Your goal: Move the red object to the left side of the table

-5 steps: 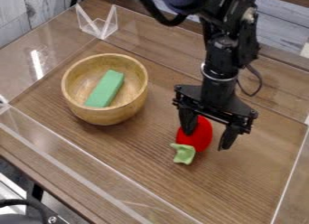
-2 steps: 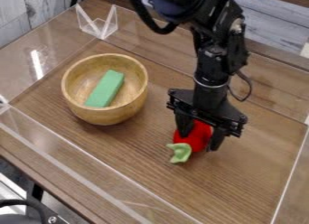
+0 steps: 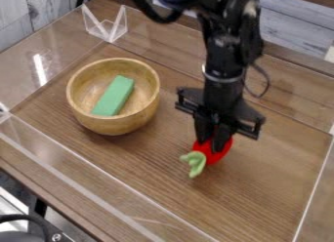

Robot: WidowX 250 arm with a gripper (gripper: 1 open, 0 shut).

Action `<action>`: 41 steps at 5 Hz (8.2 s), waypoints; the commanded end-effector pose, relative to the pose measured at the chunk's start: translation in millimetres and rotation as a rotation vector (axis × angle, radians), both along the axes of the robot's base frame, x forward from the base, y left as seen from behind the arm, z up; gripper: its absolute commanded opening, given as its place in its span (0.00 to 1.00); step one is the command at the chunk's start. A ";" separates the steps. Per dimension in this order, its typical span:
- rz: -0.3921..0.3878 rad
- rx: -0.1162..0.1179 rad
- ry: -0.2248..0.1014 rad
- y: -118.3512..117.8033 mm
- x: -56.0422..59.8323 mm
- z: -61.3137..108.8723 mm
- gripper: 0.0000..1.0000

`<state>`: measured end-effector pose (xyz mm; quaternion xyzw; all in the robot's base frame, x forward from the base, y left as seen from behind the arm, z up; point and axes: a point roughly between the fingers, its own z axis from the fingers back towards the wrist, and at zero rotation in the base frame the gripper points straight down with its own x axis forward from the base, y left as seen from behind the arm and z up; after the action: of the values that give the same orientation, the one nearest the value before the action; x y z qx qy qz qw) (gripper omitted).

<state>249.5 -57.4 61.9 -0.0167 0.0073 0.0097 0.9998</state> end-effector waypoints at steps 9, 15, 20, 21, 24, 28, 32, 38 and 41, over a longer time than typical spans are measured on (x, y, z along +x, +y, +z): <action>-0.131 -0.048 -0.097 39.3 62.1 -7.3 0.00; -0.052 -0.090 -0.125 58.6 69.3 -2.1 1.00; 0.021 -0.080 -0.096 15.5 78.7 -10.8 0.00; 0.038 -0.078 -0.100 7.0 78.1 -4.5 0.00; -0.015 -0.082 -0.100 -10.8 82.9 4.0 1.00; -0.126 -0.107 -0.075 -8.8 90.3 -12.6 1.00; -0.357 -0.127 -0.065 -23.7 68.3 -1.4 1.00; -0.268 -0.100 -0.115 -7.5 65.4 17.7 0.00; -0.281 -0.098 -0.110 28.4 59.3 36.9 1.00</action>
<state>301.7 -30.8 83.5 -0.0682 -0.0178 -0.1277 0.9893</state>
